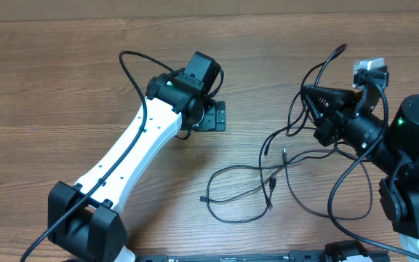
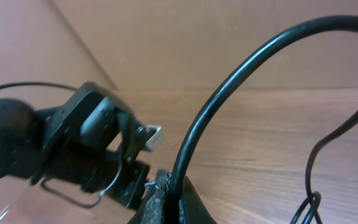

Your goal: Untangle cables

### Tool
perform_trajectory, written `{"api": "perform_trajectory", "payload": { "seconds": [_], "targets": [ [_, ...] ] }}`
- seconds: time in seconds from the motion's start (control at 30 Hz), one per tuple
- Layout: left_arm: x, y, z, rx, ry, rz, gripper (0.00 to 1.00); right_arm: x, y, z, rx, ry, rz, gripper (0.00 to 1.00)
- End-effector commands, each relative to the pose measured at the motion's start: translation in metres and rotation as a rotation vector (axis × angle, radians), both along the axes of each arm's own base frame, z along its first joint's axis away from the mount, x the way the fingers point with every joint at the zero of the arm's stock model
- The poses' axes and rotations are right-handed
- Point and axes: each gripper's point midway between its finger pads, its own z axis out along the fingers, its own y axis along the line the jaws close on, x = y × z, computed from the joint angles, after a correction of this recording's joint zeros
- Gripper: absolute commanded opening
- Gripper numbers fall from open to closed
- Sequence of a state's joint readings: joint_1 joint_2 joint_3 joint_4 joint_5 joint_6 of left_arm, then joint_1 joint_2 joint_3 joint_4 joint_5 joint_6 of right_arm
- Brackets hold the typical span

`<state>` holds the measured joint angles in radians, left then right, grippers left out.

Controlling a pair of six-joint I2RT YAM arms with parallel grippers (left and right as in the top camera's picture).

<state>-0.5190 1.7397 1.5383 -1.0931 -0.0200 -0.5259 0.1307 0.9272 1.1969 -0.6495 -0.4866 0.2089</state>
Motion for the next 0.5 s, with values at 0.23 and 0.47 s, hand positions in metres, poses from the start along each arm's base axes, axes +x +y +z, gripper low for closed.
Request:
{"api": "perform_trajectory", "payload": {
  "seconds": [0.23,0.47],
  "targets": [
    [0.004,0.001,0.002,-0.001,-0.009,0.025,1.00,-0.048,0.041,0.029,0.107,-0.036,0.339,0.04],
    [0.003,0.000,0.001,-0.004,-0.004,0.023,1.00,-0.054,0.043,0.021,0.085,-0.022,0.372,0.04]
  ]
}}
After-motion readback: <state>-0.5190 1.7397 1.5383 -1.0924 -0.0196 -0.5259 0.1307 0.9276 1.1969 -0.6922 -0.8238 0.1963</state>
